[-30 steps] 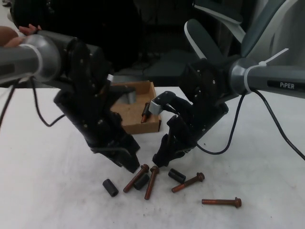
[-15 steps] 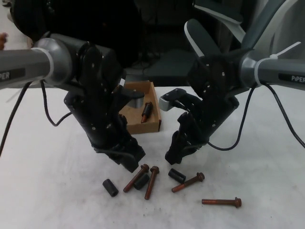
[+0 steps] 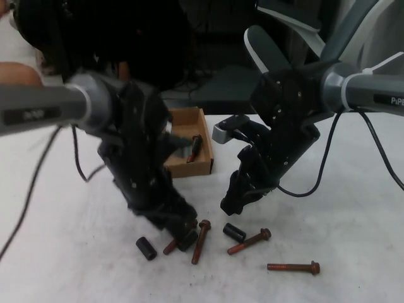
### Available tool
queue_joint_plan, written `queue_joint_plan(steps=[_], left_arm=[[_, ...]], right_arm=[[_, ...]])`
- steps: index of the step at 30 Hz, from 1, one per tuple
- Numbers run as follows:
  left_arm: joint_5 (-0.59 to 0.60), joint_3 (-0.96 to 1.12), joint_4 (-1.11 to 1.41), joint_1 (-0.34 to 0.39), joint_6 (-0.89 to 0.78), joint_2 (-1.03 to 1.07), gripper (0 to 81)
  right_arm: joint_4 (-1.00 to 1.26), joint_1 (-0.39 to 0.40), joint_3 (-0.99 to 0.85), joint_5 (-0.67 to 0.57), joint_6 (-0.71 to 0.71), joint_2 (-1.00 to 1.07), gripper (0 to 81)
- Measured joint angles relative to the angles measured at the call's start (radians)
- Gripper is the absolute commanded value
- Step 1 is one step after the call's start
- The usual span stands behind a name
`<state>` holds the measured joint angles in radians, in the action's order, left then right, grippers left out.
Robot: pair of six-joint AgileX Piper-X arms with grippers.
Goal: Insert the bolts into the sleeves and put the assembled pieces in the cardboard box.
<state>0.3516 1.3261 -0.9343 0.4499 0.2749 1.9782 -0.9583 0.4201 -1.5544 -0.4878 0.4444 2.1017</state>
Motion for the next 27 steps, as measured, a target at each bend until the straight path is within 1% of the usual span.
queue_joint_plan(steps=[12,18,24,25,27], left_arm=[[0.003,0.004,-0.003,0.0,-0.005,0.011,40.6],[-0.053,0.006,-0.002,0.019,-0.012,0.011,40.6],[-0.173,0.009,-0.003,0.082,-0.04,0.006,40.5],[-0.176,0.009,-0.003,0.082,-0.041,0.007,40.5],[-0.21,0.009,0.007,0.107,-0.058,0.007,40.5]], right_arm=[[0.0,0.0,0.0,0.006,0.0,0.0,0.6],[0.002,-0.001,0.0,0.006,-0.005,0.0,0.6],[0.002,-0.01,0.0,0.006,-0.005,0.0,0.6],[0.002,-0.012,0.0,0.006,-0.005,0.0,0.6],[0.002,-0.016,0.0,0.006,-0.008,0.0,0.6]])
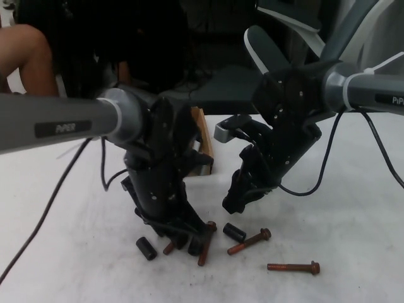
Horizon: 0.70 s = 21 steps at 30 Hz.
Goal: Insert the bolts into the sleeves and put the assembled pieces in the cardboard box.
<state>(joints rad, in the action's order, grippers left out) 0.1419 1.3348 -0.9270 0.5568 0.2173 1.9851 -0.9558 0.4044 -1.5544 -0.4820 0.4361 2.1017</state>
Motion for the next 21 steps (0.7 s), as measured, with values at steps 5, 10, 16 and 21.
queue_joint_plan(steps=[5,10,16,21], left_arm=[[-0.029,0.0,0.018,0.008,-0.044,0.0,40.5],[-0.029,0.0,0.038,0.008,-0.062,0.0,40.5],[-0.029,0.0,0.064,0.008,-0.079,0.0,40.5],[-0.029,0.0,0.072,0.008,-0.079,0.0,35.6]], right_arm=[[0.0,-0.013,0.0,0.0,-0.004,0.0,0.6],[0.0,-0.023,0.0,0.0,-0.004,0.0,0.6],[0.002,-0.032,0.0,0.0,-0.004,0.0,0.6],[0.001,-0.032,0.0,0.0,-0.004,0.0,0.6]])
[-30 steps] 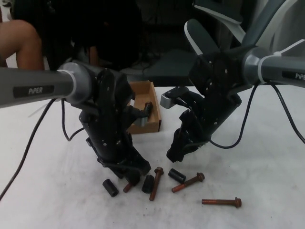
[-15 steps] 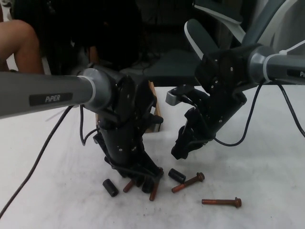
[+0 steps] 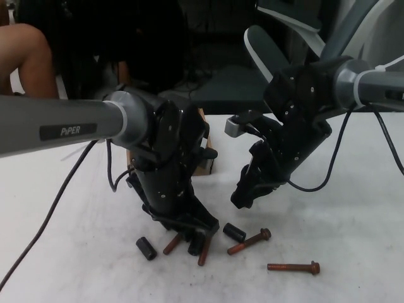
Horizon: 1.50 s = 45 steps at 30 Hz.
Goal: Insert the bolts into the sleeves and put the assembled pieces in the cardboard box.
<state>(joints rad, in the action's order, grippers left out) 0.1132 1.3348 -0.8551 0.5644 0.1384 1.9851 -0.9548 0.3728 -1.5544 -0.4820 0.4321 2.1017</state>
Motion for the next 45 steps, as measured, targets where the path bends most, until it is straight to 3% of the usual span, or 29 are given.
queue_joint_plan(steps=[1,4,5,17,19,27,33,38,43,45], left_arm=[[0.0,0.0,0.0,0.0,0.0,0.0,31.0],[0.029,0.0,0.0,0.0,0.004,0.0,1.7],[0.046,0.0,0.0,0.0,0.011,0.0,0.2],[0.191,0.0,-0.014,-0.007,0.109,0.008,0.6],[0.192,0.0,-0.014,-0.018,0.109,0.008,0.6],[0.105,0.029,-0.006,-0.087,0.104,0.006,0.6],[0.093,0.079,0.049,-0.143,0.064,-0.013,0.6],[0.208,0.124,0.154,-0.174,0.048,-0.055,0.6],[0.402,0.133,0.267,-0.211,0.048,-0.086,0.6],[0.427,0.133,0.281,-0.222,0.048,-0.085,0.6]], right_arm=[[0.0,0.0,0.0,-0.002,0.0,0.0,0.6],[0.0,-0.003,0.0,-0.002,0.0,0.0,0.6],[0.0,-0.002,0.0,-0.002,0.0,0.0,0.6],[0.008,-0.002,0.0,-0.029,0.0,0.0,0.6],[0.018,-0.01,0.0,-0.099,-0.003,0.0,0.6],[0.058,-0.067,0.0,-0.129,-0.007,-0.021,0.6],[0.113,-0.117,0.0,-0.243,-0.007,-0.024,0.6],[0.206,-0.125,0.0,-0.379,-0.007,-0.024,0.2],[0.311,-0.125,0.0,-0.451,-0.007,-0.024,0.2],[0.323,-0.127,0.0,-0.464,-0.007,-0.024,0.2]])
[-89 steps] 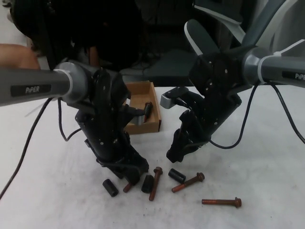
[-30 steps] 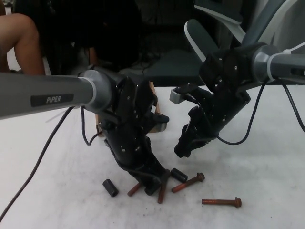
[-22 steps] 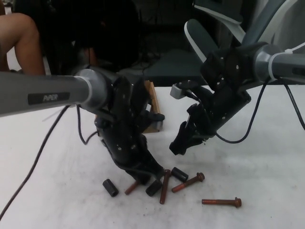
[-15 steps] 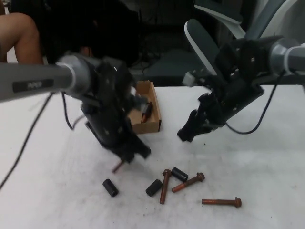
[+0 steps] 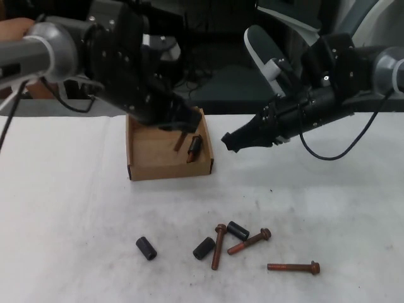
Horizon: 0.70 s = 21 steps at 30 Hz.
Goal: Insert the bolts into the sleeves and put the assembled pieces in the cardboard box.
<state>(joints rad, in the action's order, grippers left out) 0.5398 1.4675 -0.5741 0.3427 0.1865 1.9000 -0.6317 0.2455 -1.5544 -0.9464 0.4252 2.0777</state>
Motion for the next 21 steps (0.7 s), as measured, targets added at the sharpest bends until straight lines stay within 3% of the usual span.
queue_joint_plan(steps=[11,17,21], left_arm=[[0.199,0.0,0.217,-0.084,-0.026,-0.027,0.6],[0.29,0.0,0.311,-0.097,-0.034,-0.05,0.6],[0.408,0.0,0.444,-0.101,-0.13,-0.05,0.6]], right_arm=[[0.027,-0.035,0.0,-0.139,-0.011,0.0,0.2],[0.168,-0.036,0.0,-0.271,-0.124,0.0,0.2],[0.402,-0.036,0.0,-0.348,-0.315,0.0,0.2]])
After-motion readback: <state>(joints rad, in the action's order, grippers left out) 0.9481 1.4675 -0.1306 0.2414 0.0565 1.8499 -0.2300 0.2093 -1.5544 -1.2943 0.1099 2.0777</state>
